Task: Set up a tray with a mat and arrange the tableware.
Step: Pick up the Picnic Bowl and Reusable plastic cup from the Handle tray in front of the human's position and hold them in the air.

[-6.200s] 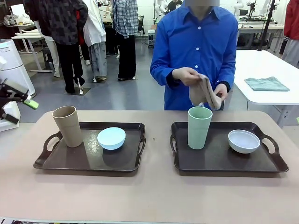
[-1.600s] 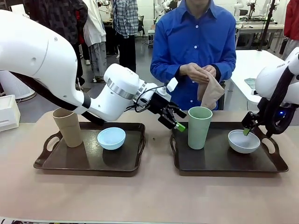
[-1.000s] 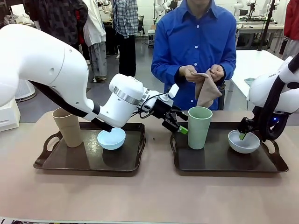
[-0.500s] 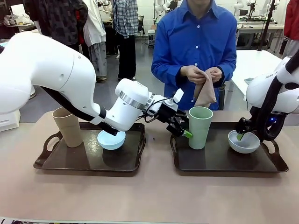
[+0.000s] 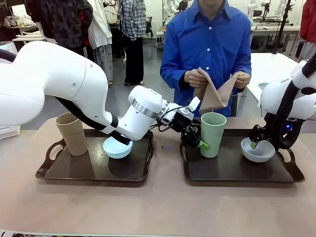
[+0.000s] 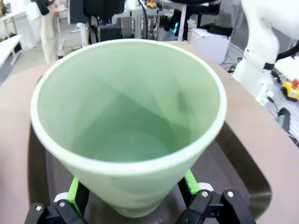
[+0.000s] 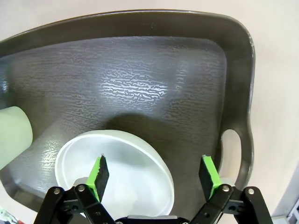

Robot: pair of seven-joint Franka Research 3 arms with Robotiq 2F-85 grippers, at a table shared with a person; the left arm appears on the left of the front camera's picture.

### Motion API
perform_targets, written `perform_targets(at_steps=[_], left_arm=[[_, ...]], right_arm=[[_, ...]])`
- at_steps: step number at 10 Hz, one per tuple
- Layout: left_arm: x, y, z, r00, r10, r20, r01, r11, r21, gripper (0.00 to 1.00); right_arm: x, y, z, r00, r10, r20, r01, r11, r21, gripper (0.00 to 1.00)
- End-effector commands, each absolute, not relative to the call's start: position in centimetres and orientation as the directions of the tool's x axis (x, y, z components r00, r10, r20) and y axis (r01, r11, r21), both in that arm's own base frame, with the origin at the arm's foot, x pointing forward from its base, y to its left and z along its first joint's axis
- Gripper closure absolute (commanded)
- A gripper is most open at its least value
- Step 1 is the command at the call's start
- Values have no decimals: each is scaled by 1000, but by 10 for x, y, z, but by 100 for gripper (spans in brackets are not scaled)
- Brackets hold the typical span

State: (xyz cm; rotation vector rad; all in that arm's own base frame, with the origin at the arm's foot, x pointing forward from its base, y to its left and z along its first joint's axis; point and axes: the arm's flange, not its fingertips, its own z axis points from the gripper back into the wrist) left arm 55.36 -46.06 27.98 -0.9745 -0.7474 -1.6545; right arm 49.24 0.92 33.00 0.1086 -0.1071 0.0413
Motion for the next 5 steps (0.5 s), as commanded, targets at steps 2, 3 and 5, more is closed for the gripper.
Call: perform_targets(at_steps=[2,3,5], left_arm=[[559,-476,282,-131,-451,883,953,-302,-12,0],[558,-477,284,-138,-442,886,952,-308,-5,59],[558,-474,286,-138,-438,888,956,-294,3,100]], right_arm=[[496,5,326,994,38,99,-50,991,124,0],[495,5,326,994,62,91,-73,990,125,58],[494,4,326,994,59,91,-71,989,133,100]])
